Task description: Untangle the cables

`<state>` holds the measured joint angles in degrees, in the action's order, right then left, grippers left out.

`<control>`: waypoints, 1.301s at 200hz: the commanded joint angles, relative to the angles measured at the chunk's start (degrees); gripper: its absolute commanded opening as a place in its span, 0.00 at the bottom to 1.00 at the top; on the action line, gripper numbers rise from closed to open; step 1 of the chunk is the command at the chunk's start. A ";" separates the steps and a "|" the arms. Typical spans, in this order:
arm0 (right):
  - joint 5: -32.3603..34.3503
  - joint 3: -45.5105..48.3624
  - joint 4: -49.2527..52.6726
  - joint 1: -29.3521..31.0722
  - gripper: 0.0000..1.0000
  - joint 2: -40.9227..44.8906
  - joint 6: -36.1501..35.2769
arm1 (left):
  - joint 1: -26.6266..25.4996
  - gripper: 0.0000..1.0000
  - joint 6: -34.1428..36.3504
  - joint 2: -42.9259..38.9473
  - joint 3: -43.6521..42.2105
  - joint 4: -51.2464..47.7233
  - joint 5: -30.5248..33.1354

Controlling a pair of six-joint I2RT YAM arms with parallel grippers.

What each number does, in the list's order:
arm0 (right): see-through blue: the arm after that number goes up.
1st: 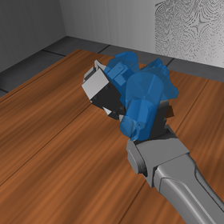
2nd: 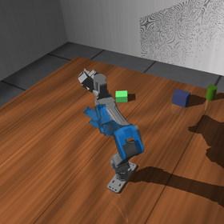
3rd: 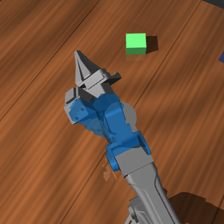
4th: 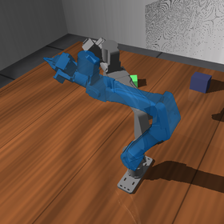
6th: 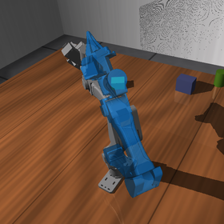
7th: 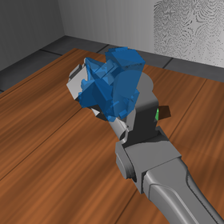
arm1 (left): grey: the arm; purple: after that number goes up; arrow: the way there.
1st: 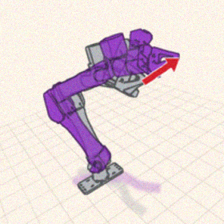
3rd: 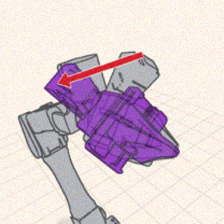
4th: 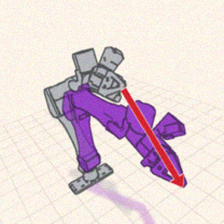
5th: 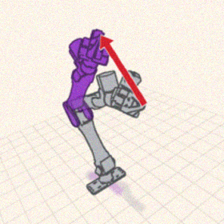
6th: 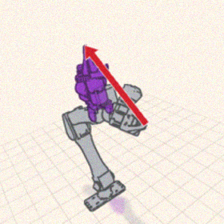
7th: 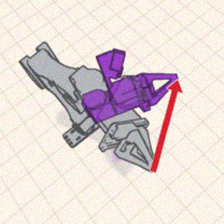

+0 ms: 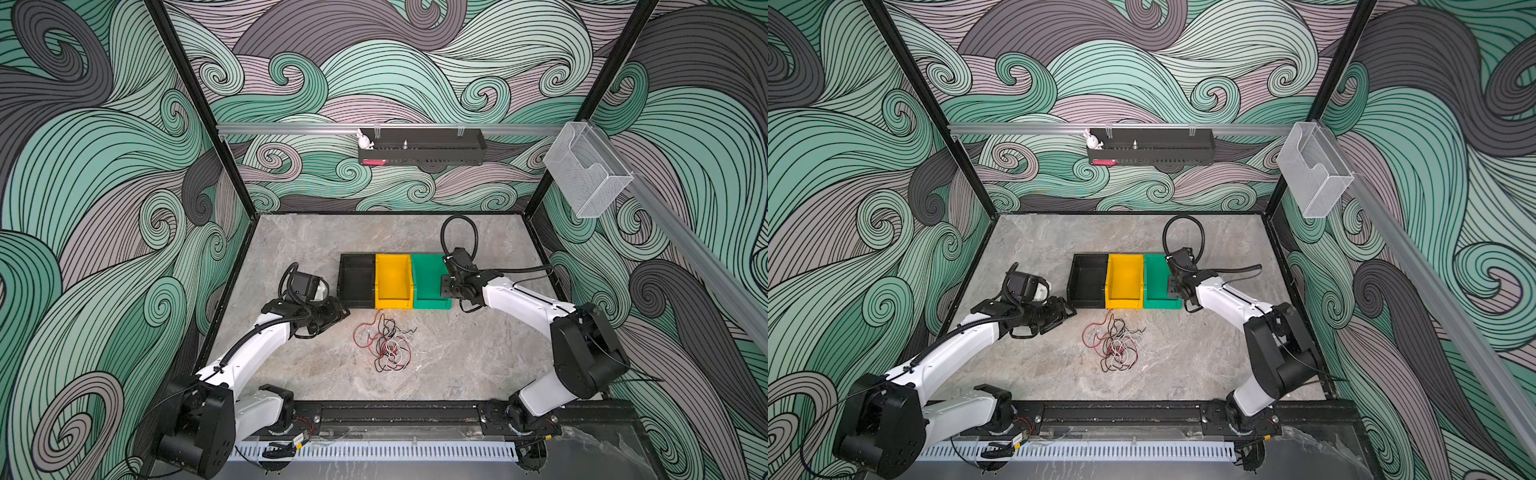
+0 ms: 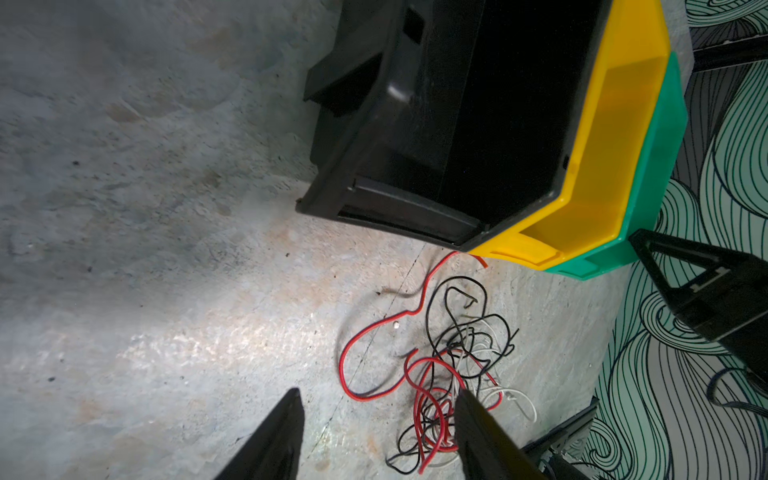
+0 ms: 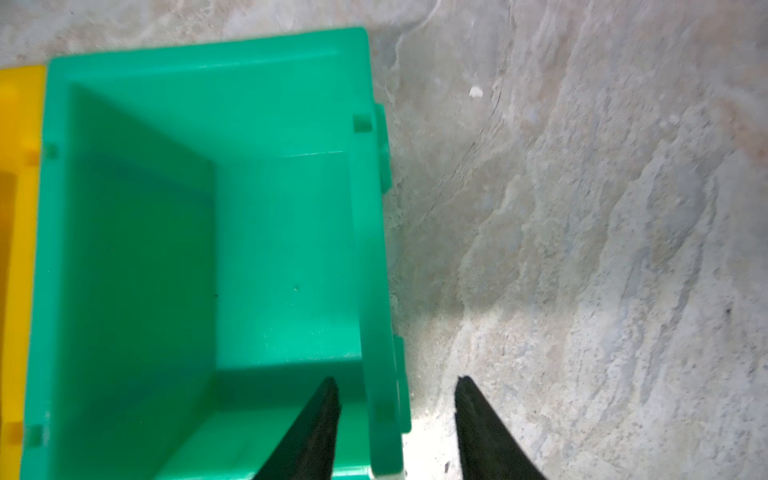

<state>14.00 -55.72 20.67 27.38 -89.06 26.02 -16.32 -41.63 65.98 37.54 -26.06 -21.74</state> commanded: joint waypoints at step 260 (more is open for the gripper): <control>-21.23 11.46 -10.80 26.10 0.33 6.15 5.27 | -19.72 0.57 -7.45 9.23 -5.74 17.87 -5.64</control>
<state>-7.64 -42.41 11.18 52.99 -81.71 31.20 -35.20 -48.51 73.43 29.87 -10.22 -26.46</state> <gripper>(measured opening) 0.367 0.562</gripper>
